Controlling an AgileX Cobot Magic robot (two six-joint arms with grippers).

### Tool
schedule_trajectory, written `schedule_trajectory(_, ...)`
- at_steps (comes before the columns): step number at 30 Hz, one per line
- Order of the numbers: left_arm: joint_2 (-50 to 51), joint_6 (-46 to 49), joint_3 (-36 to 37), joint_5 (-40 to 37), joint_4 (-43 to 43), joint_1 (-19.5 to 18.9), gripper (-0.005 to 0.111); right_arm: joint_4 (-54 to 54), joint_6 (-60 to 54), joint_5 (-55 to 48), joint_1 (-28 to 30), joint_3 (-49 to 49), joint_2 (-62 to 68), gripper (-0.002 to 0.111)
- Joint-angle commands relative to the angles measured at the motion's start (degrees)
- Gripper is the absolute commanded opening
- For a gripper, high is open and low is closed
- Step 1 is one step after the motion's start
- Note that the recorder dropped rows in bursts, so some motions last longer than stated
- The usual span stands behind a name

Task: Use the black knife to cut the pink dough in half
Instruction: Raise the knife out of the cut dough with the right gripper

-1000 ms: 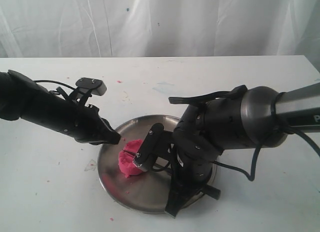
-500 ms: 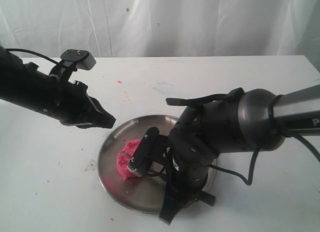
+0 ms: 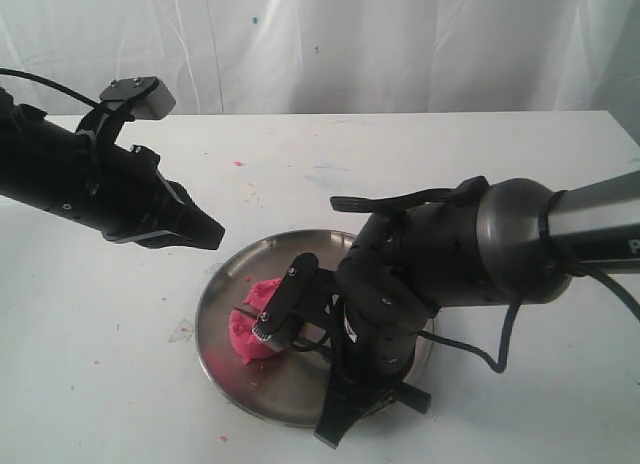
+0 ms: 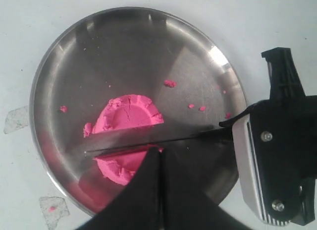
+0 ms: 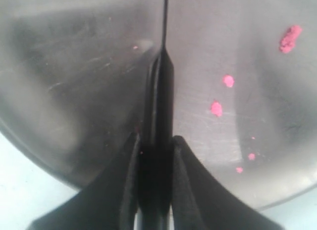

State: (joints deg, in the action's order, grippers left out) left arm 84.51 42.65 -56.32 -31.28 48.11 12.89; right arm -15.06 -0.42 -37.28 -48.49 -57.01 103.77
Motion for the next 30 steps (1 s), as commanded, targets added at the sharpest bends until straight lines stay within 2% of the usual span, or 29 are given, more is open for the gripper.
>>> schedule_trajectory(1,-0.52,-0.91,0.32,-1.54,1.52,0.40,0.000,-7.01,8.73,-1.46,0.03,-0.20,-5.38,0.005)
schedule_trajectory(4,-0.52,-0.91,0.32,-1.87,2.43,0.40,0.000,-11.58,15.67,-1.82,0.03,-0.20,-10.05,0.005)
schedule_trajectory(10,-0.52,-0.91,0.32,-3.35,5.83,0.40,0.000,-16.85,39.35,0.12,0.03,2.48,-17.21,0.005)
schedule_trajectory(12,-0.52,-0.91,0.32,-3.35,6.08,0.40,0.000,-17.72,48.47,4.00,0.14,5.38,-19.96,0.000)
schedule_trajectory(15,-0.52,-0.91,0.32,-3.46,6.33,0.40,0.000,-18.27,58.06,12.74,1.82,9.45,-24.43,0.000)
schedule_trajectory(24,-0.52,-0.69,0.32,-2.92,6.27,0.40,0.000,-17.82,66.48,21.34,2.91,14.44,-32.20,0.000)
schedule_trajectory(27,-0.52,-0.46,0.32,-2.91,6.27,0.40,0.000,-18.08,66.35,21.55,2.91,14.44,-33.57,0.000)
schedule_trajectory(30,-0.52,-0.46,0.32,-2.91,6.27,0.40,0.000,-18.08,61.40,20.84,2.91,14.44,-34.72,0.000)
